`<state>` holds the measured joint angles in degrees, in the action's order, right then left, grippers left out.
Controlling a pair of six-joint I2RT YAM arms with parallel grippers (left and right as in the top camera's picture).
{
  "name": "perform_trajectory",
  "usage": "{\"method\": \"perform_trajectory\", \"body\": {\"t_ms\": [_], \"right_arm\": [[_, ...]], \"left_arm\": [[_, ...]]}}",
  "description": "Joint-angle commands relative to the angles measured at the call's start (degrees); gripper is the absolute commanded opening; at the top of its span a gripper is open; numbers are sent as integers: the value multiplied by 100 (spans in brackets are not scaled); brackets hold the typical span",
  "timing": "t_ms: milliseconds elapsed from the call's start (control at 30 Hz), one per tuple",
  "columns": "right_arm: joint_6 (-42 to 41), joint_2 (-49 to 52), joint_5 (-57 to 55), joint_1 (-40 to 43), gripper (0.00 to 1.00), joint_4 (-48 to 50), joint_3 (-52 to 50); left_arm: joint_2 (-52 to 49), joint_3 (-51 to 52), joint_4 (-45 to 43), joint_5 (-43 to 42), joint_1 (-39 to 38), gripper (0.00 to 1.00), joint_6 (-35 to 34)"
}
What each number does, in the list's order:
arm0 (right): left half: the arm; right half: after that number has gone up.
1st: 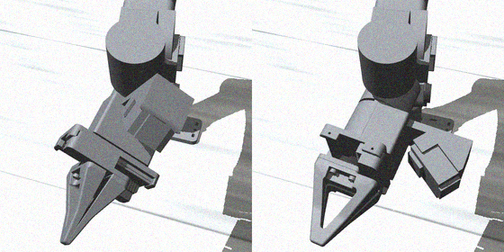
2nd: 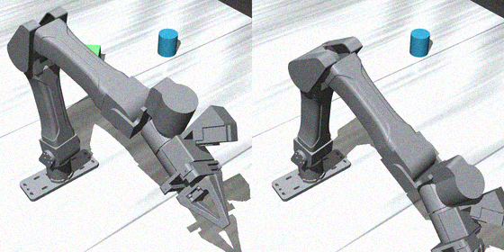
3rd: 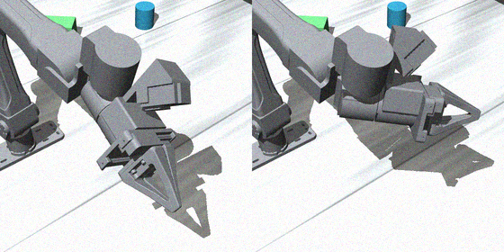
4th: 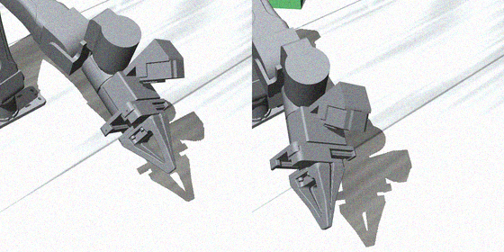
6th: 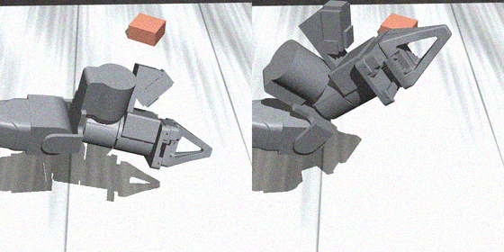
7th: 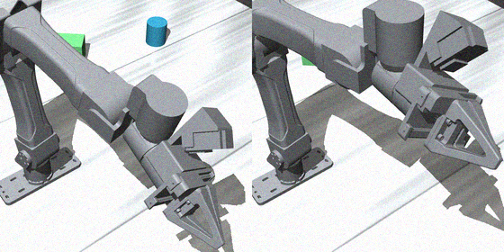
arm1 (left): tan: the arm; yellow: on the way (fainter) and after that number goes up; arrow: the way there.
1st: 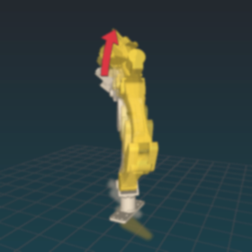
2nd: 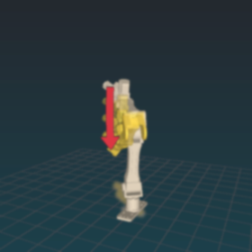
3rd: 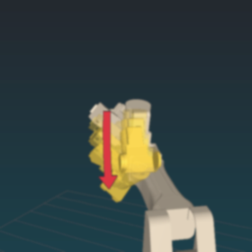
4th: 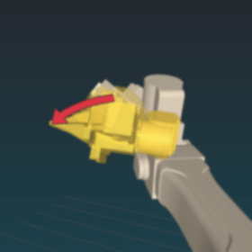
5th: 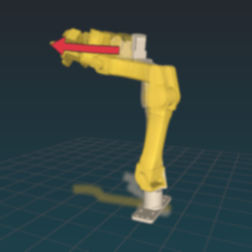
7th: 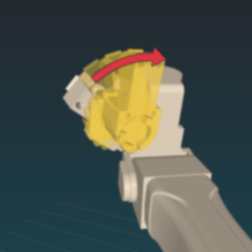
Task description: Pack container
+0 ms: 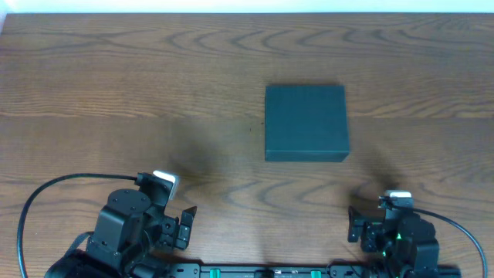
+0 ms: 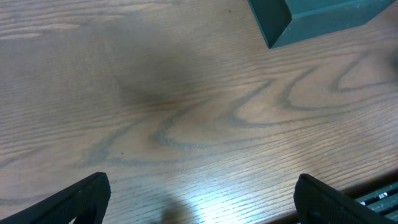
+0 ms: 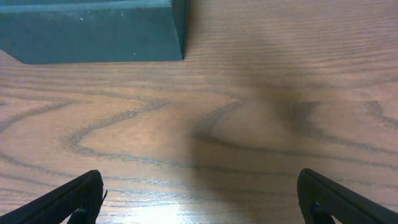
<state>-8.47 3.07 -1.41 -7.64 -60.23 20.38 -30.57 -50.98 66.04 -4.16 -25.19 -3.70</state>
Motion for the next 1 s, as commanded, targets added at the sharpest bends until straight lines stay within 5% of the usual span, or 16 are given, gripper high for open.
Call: {"method": "perform_trajectory", "body": {"t_ms": [0,767,967], "right_arm": [[85,-72,15,59,99,-17,-37],[85,-70,15,59,99,-17,-35],[85,-70,15,59,99,-17,-35]], "left_arm": [[31,-17,15,-31,9,95,-61],[74,-17,15,46,22,95,-50],[573,610,-511,184,433,95,525]]}}
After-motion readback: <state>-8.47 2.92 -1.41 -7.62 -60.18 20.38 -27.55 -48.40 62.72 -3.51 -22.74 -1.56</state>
